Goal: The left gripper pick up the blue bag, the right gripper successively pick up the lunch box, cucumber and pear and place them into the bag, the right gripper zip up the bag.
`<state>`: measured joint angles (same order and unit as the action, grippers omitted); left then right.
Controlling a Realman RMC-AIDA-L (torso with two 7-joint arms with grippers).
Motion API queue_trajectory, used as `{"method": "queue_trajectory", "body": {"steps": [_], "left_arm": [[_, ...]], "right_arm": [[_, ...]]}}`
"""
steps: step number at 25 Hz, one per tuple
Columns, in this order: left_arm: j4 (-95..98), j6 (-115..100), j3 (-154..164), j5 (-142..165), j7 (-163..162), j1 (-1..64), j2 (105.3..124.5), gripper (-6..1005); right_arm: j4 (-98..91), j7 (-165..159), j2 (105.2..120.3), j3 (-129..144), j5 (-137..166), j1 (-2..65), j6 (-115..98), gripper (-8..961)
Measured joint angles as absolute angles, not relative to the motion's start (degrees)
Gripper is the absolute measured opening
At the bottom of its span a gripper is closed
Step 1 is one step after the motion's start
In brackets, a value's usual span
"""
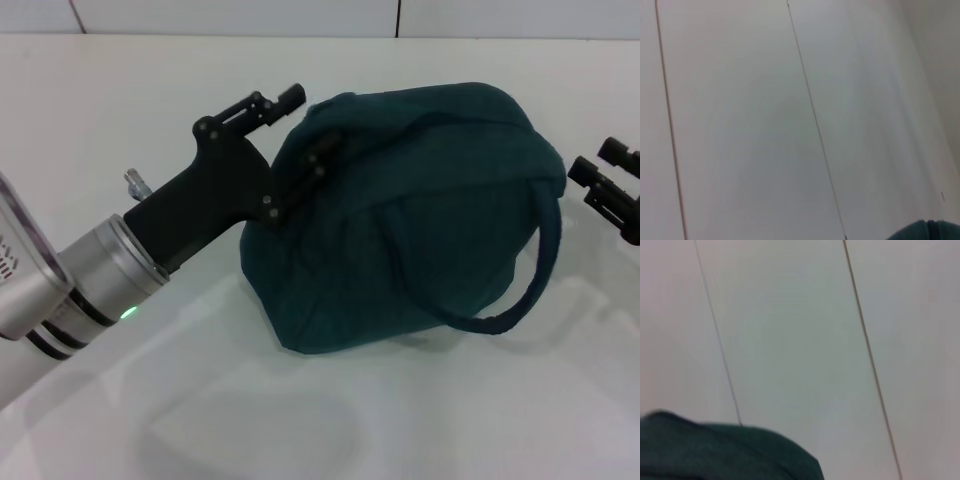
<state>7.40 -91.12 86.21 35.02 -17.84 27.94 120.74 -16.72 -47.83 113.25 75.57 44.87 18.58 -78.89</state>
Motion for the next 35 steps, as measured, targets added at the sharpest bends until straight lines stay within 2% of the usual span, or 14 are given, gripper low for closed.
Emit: {"method": "queue_trajectory", "body": {"steps": [1, 4, 8, 9, 15, 23, 32, 35], "left_arm": [[7.4, -91.2, 86.3, 34.6, -17.9, 27.9, 120.75, 321], [7.4, -92.4, 86.5, 33.9, -18.3, 27.8, 120.76, 559], [7.6, -97.1, 86.4, 33.5, -18.5, 25.9, 120.74, 677], [7.8, -98.6, 86.3, 33.1, -18.5, 25.4, 120.68, 707], [7.9, -104.2, 86.3, 32.2, -22.0, 24.3, 119.98, 711], [8.1, -104.5, 86.7, 34.8, -25.9, 23.9, 119.1, 715], [15.3, -106.1, 86.6, 44.7, -29.3, 21.8, 114.62, 706], [16.0, -106.4, 86.3, 45.6, -30.1, 21.7, 113.96, 699]], "right_arm": [[-16.7, -47.8, 113.17, 75.5, 44.9, 18.4, -79.9, 298], [-17.0, -47.6, 112.98, 73.9, 44.6, 17.3, -84.7, 390], [-17.1, -47.7, 112.94, 72.3, 44.7, 17.5, -88.5, 575], [-17.1, -47.8, 112.84, 72.2, 44.7, 17.6, -89.6, 580], [-20.9, -51.0, 111.99, 72.7, 46.2, 19.4, -94.0, 606], [-30.1, -55.0, 112.29, 72.8, 59.6, 22.3, -95.6, 606], [-34.5, -59.0, 112.21, 72.8, 68.0, 24.9, -99.3, 607], [-34.8, -60.1, 112.12, 72.8, 69.6, 25.7, -100.2, 607]]}}
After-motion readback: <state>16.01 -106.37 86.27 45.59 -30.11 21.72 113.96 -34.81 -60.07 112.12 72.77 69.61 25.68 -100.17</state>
